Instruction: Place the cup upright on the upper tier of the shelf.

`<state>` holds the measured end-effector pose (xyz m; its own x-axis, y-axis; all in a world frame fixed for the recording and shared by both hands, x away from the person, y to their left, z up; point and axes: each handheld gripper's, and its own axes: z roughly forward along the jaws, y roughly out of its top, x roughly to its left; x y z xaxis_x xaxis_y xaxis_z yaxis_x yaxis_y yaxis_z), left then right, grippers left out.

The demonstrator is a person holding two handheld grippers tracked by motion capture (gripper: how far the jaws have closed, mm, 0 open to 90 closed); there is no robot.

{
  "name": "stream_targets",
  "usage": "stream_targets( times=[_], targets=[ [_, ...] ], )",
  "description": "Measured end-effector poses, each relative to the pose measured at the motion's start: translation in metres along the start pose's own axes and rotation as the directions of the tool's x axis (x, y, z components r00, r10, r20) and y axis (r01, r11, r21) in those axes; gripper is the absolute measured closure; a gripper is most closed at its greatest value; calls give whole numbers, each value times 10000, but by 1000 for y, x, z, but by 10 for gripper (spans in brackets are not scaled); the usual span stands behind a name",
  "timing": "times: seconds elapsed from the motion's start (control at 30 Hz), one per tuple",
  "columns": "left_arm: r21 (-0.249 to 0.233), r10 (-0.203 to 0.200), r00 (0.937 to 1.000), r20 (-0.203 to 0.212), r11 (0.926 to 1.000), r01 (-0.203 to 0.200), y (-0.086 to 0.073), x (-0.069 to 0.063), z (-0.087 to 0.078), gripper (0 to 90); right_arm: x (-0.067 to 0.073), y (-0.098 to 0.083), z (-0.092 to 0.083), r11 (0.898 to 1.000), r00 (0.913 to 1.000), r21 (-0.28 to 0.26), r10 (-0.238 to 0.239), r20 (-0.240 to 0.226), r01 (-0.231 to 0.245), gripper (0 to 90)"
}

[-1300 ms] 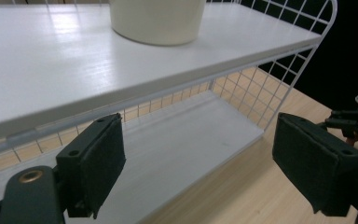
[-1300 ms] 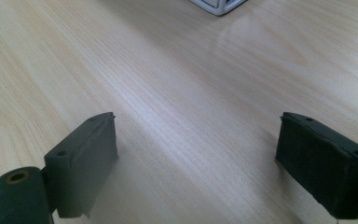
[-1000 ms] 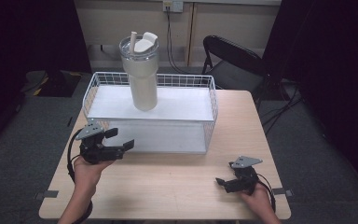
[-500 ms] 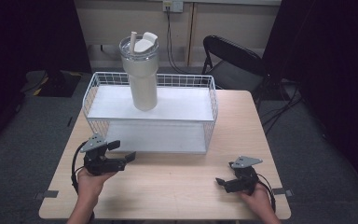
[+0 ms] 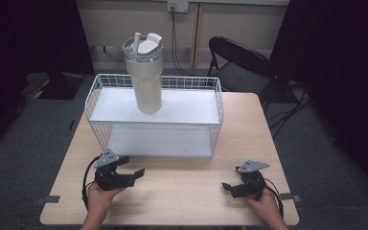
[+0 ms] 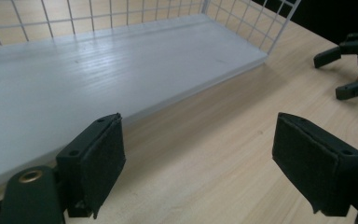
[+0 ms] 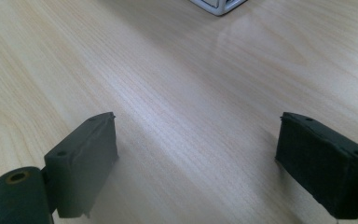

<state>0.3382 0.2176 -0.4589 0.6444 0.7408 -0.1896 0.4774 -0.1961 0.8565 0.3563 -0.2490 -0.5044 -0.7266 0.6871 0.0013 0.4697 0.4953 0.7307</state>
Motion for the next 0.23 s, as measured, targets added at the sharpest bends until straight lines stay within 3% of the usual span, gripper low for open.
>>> stream_targets(
  times=[0.23],
  targets=[
    [712,202,9997,-127,9973,-192,-11,-3,5,164,0,0,0,10000,10000,-2,-2,-2,2,117]
  ],
)
